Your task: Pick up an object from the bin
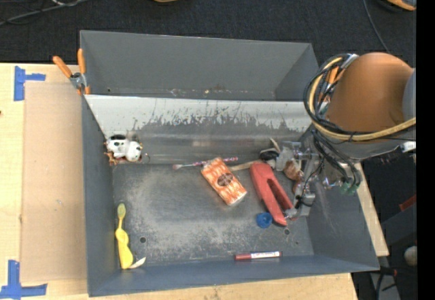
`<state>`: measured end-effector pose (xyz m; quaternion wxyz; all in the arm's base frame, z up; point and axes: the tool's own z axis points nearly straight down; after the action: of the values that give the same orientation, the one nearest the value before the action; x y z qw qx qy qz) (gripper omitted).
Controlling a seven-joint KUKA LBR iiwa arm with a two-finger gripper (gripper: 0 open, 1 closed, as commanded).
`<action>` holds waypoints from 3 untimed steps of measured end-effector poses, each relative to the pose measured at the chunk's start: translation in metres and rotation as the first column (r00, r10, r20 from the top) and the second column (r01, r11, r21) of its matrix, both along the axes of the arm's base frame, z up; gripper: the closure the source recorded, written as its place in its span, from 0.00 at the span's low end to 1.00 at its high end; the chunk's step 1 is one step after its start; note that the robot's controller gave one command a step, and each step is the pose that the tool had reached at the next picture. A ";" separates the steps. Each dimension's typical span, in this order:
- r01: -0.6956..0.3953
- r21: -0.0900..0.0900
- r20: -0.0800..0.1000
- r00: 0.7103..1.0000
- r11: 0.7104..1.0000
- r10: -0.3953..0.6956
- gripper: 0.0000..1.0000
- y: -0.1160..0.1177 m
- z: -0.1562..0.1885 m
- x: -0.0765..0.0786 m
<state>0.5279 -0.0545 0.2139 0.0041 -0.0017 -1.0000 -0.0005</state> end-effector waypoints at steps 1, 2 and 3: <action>-0.002 -0.001 0.007 1.000 1.000 0.002 0.00 0.000 0.003 0.002; -0.060 -0.001 0.012 0.998 0.998 0.060 0.00 0.033 -0.082 0.047; -0.022 0.001 0.022 1.000 1.000 0.022 0.00 0.090 -0.091 0.077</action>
Offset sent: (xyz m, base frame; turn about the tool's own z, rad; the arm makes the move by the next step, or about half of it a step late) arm 0.0744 0.0553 -0.1439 -0.0982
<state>0.6050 0.0353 0.1233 -0.0069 0.0095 -0.9999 -0.0010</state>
